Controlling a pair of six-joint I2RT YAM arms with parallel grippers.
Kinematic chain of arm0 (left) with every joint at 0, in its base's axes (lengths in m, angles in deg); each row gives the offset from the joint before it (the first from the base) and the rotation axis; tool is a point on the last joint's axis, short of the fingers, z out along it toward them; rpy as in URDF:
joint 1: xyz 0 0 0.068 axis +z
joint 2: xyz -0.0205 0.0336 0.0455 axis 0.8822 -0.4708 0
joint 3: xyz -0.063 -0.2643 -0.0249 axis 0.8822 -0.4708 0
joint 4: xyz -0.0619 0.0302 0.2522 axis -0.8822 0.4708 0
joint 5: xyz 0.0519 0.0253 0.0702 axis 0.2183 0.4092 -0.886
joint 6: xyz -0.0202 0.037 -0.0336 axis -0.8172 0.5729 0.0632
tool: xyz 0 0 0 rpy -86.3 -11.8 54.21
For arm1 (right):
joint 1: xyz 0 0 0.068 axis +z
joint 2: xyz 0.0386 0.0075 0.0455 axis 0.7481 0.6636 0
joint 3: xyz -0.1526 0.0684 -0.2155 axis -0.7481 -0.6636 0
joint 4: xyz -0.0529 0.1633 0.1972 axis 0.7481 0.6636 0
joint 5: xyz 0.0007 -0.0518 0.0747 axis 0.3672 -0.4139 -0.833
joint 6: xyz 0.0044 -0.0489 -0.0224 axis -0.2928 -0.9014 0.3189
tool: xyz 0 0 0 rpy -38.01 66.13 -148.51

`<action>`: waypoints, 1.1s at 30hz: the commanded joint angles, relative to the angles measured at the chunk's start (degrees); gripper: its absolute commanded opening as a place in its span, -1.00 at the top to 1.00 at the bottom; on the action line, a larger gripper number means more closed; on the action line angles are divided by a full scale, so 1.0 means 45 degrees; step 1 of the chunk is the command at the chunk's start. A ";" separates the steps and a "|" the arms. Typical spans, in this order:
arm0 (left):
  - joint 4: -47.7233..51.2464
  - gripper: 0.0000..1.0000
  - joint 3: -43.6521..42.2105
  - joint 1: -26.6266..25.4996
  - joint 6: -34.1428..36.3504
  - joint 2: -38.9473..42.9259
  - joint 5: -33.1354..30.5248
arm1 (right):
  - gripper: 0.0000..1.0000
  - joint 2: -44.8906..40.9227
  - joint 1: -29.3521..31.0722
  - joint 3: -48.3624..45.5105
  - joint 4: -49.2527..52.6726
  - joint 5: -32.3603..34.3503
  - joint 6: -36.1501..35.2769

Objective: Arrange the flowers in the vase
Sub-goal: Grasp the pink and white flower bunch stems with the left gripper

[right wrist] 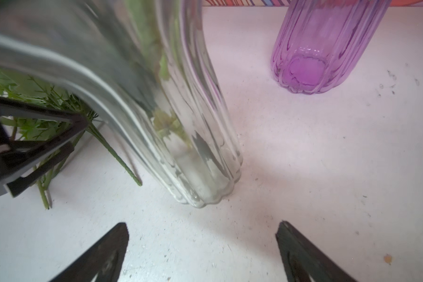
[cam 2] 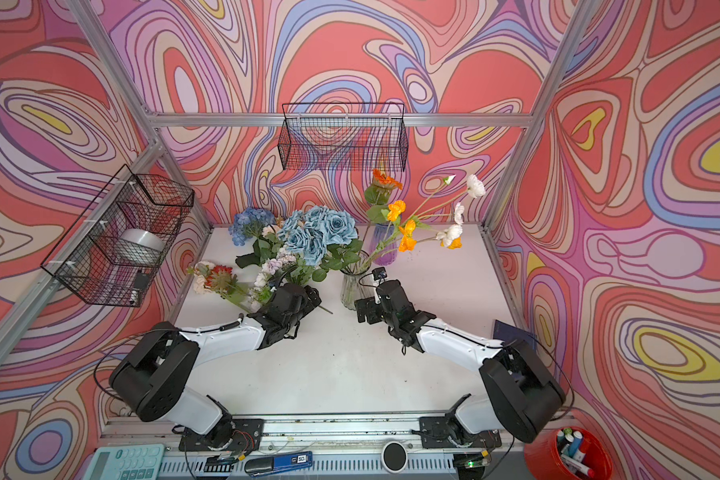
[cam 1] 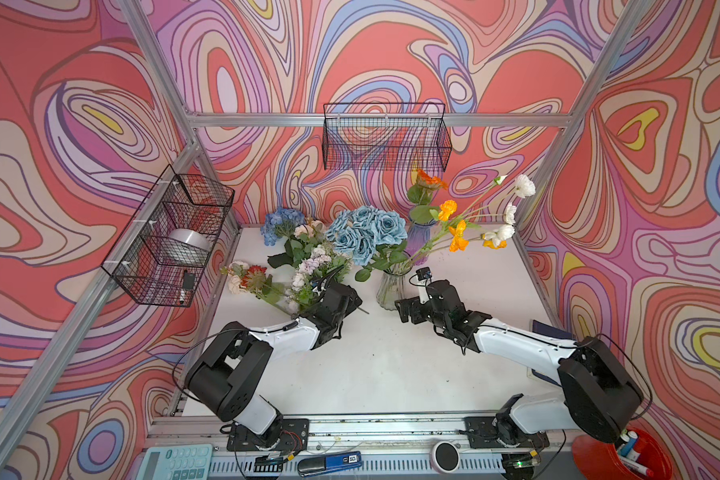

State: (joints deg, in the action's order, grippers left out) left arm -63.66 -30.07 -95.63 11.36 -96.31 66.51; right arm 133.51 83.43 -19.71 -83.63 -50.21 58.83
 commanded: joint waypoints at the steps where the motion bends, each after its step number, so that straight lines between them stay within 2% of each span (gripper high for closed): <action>1: 0.0677 -0.59 0.0697 -0.0037 -0.0301 -0.0728 -0.0945 | -0.95 -0.0859 -0.0034 -0.0368 0.1322 -0.0047 0.0062; 3: 0.0604 -0.42 0.0983 -0.0032 -0.0422 -0.1223 -0.1187 | -0.94 -0.1485 -0.0036 -0.0509 0.1684 0.0005 0.0113; 9: 0.1007 -0.27 0.2038 0.0089 -0.1060 -0.2709 -0.1242 | -0.94 -0.2962 -0.0044 -0.0669 0.2588 0.0025 0.0054; 12: 0.1163 -0.09 0.2470 0.0109 -0.1052 -0.3116 -0.1452 | -0.93 -0.3449 -0.0034 -0.0691 0.2820 0.0185 -0.0106; 22: 0.1284 0.96 0.2663 0.0266 -0.0514 -0.3173 -0.1085 | -0.93 -0.4060 -0.0027 -0.0411 0.3055 0.0481 -0.0442; 30: 0.1173 1.00 0.1865 0.0245 0.0791 -0.1945 -0.0456 | -0.93 -0.4352 -0.0037 -0.0166 0.3079 0.0618 -0.0473; 33: 0.0836 1.00 0.1193 0.0246 0.1935 -0.1293 0.0125 | -0.93 -0.4424 -0.0043 -0.0097 0.3076 0.0621 -0.0444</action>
State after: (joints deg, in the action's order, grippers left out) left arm -59.44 -22.38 -94.58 14.68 -104.99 65.16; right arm 114.58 83.43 -21.72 -70.04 -48.20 57.26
